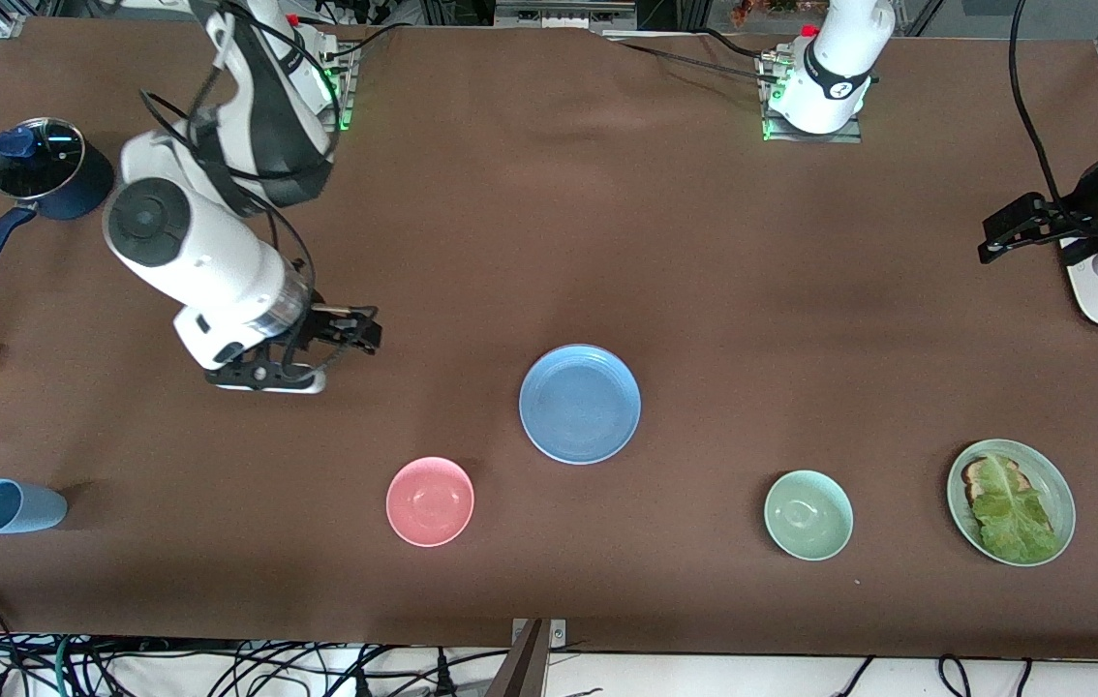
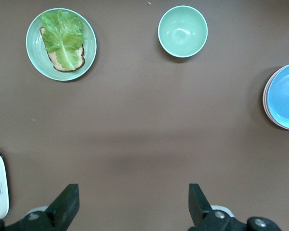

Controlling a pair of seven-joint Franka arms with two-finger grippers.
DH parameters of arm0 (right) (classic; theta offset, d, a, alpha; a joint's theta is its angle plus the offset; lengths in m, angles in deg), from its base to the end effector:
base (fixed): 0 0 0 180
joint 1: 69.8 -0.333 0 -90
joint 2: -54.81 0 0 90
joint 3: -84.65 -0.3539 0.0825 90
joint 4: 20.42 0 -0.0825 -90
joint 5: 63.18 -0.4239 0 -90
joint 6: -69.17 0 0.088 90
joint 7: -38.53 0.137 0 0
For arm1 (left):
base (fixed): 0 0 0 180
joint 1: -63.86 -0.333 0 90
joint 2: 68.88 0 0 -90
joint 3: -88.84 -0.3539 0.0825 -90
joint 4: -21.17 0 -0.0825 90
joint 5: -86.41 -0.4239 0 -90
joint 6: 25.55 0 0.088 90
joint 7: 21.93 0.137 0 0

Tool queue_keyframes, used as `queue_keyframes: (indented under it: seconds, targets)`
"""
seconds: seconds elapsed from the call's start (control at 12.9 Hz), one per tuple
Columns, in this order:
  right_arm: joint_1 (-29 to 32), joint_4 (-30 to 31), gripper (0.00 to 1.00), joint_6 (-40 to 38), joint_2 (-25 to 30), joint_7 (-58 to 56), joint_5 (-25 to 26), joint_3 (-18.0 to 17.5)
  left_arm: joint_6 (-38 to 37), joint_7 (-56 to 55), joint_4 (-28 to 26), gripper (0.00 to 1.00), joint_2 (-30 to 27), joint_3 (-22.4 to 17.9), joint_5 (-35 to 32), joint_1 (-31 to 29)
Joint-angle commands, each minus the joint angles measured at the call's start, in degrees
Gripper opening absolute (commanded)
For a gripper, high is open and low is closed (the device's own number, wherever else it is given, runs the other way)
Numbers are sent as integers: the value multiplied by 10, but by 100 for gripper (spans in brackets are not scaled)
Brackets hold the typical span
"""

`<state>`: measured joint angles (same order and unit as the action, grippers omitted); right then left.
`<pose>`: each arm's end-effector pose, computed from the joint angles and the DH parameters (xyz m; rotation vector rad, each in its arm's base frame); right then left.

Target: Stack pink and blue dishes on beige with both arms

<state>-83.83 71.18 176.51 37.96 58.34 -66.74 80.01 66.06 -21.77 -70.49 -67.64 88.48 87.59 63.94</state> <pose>0.6581 0.2237 0.4542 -3.0683 0.0648 0.0687 0.6026 0.0001 0.6071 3.1209 0.0045 -0.0350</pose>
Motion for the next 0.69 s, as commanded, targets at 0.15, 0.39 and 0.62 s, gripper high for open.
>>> queue_keyframes:
  seconds: [0.15,0.39,0.62]
  targets:
    - [87,34,100,-85,106,-132,4,-7,-1,11,13,100,6,-4,10,3]
    - [124,20,100,-131,124,-187,4,-5,-1,11,13,100,6,-4,11,3]
    - [128,12,100,-160,125,-210,23,13,-2,11,13,100,6,-3,12,3]
